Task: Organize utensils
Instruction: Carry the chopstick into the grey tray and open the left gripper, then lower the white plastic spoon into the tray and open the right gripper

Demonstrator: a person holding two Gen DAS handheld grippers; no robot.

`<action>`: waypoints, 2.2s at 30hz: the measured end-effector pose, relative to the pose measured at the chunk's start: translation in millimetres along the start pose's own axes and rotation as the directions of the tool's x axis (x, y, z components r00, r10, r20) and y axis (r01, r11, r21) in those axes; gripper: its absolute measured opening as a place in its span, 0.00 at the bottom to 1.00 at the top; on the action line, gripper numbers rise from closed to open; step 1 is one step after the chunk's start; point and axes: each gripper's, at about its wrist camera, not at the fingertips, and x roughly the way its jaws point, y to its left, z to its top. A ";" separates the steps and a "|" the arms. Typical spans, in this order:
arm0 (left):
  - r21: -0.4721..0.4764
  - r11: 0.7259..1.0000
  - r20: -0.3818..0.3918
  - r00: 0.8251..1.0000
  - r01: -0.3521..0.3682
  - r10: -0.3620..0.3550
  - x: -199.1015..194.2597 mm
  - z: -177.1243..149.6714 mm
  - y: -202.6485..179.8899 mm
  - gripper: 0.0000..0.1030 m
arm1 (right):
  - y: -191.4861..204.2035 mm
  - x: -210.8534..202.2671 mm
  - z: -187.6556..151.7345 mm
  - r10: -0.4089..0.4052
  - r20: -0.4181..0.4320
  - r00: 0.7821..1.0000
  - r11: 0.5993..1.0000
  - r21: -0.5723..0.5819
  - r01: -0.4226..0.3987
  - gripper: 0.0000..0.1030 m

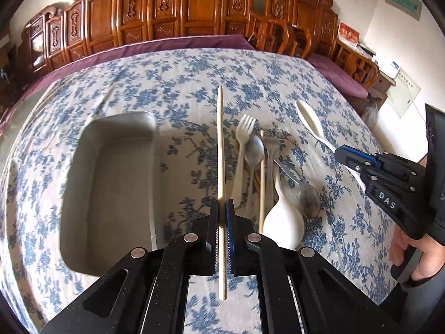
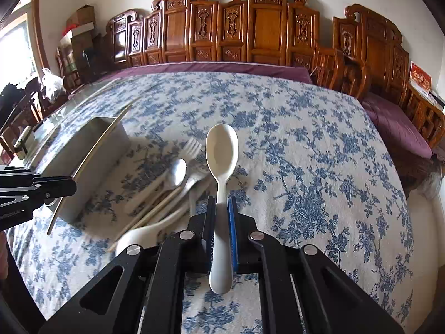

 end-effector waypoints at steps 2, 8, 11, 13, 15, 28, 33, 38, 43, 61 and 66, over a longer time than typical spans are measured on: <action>-0.002 1.000 0.008 1.000 -0.001 0.001 -6.0 -1.0 5.3 0.04 | 7.6 -7.5 2.6 0.004 0.016 1.000 1.000 -0.015 -0.003 0.10; 0.017 1.000 0.030 0.999 -0.015 0.015 -19.6 -3.0 26.1 0.04 | 33.7 -21.6 9.1 0.017 0.045 0.999 0.998 -0.060 -0.014 0.10; 0.019 1.000 0.041 0.999 -0.025 0.024 -24.3 -3.5 36.9 0.04 | 49.1 -26.8 12.1 0.023 0.055 0.998 0.997 -0.079 -0.019 0.10; 0.018 0.999 0.046 0.999 -0.029 0.028 -26.7 -4.0 44.6 0.04 | 60.0 -28.7 14.7 0.026 0.056 0.998 0.995 -0.093 -0.021 0.10; 0.015 0.999 0.047 0.998 -0.032 0.031 -28.1 -4.1 55.0 0.04 | 70.2 -31.2 15.9 0.030 0.063 0.998 0.995 -0.097 -0.024 0.10; -0.007 0.999 0.020 0.999 -0.035 0.035 -10.0 5.4 112.1 0.04 | 130.9 -27.8 31.4 0.054 0.059 0.997 0.992 -0.119 -0.047 0.10; -0.015 0.999 -0.013 0.999 -0.031 0.031 11.6 2.0 125.1 0.04 | 146.1 -21.6 40.2 0.062 0.057 0.996 0.989 -0.138 -0.053 0.10; -0.009 1.000 -0.058 0.998 -0.008 0.007 30.8 -6.4 128.7 0.04 | 156.4 -12.6 43.7 0.066 0.045 0.997 0.987 -0.149 -0.059 0.10; 0.002 1.000 -0.093 0.996 0.010 -0.010 43.1 -11.2 127.7 0.04 | 161.7 -1.8 44.2 0.068 0.030 0.997 0.988 -0.143 -0.063 0.10; -0.070 0.997 0.050 0.999 -0.018 0.021 -7.8 4.7 165.0 0.23 | 216.2 56.4 48.5 0.182 -0.074 0.981 0.981 -0.049 -0.185 0.10; -0.103 0.994 0.068 0.997 -0.041 0.048 -14.6 8.3 184.6 0.23 | 229.8 76.5 50.4 0.217 -0.102 0.971 0.975 -0.015 -0.220 0.10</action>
